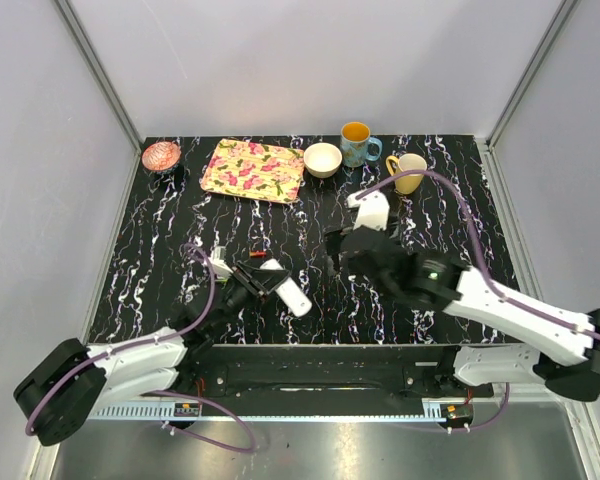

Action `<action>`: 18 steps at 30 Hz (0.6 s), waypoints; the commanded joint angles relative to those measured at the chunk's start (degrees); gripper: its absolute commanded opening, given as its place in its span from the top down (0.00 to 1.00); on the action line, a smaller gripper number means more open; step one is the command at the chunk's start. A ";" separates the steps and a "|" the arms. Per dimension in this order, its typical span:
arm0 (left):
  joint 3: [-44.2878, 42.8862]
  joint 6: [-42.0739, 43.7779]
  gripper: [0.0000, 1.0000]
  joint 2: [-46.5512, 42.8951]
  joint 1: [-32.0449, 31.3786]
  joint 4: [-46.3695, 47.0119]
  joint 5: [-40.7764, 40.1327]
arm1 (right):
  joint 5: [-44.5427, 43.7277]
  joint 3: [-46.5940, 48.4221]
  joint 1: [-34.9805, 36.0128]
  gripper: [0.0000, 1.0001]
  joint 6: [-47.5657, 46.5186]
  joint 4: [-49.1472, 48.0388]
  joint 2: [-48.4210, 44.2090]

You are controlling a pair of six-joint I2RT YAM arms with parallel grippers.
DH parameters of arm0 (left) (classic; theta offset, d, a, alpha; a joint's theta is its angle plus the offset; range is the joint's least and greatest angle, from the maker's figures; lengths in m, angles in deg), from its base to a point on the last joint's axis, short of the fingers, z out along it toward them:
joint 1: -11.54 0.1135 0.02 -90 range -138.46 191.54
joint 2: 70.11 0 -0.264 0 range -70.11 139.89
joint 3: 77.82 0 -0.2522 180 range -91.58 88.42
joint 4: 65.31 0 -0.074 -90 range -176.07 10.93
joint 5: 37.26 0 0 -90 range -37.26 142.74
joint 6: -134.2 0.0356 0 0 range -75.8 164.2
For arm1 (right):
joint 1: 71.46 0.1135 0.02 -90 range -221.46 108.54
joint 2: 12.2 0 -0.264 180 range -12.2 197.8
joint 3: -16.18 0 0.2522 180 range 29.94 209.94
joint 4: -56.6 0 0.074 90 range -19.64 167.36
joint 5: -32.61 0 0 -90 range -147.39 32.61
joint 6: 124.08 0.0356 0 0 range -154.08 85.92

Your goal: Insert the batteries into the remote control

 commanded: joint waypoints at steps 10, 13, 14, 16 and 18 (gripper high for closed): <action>-4.14 7.06 1.00 -24.08 0.54 -23.22 -7.93 | 7.60 -21.98 -19.86 1.00 6.18 -21.63 -0.29; -4.23 7.76 1.00 -26.99 0.63 -27.53 -9.60 | 9.97 -22.34 -19.86 1.00 5.65 -22.07 1.47; -4.14 7.94 1.00 -27.34 0.63 -28.06 -9.87 | 10.41 -22.69 -19.86 1.00 5.56 -22.24 1.30; -3.79 8.11 1.00 -27.78 0.72 -28.07 -10.22 | 10.16 -23.39 -19.95 1.00 4.16 -23.12 0.95; -3.36 7.59 1.00 -27.00 0.72 -26.93 -10.22 | 10.94 -23.13 -19.86 1.00 3.10 -22.07 0.33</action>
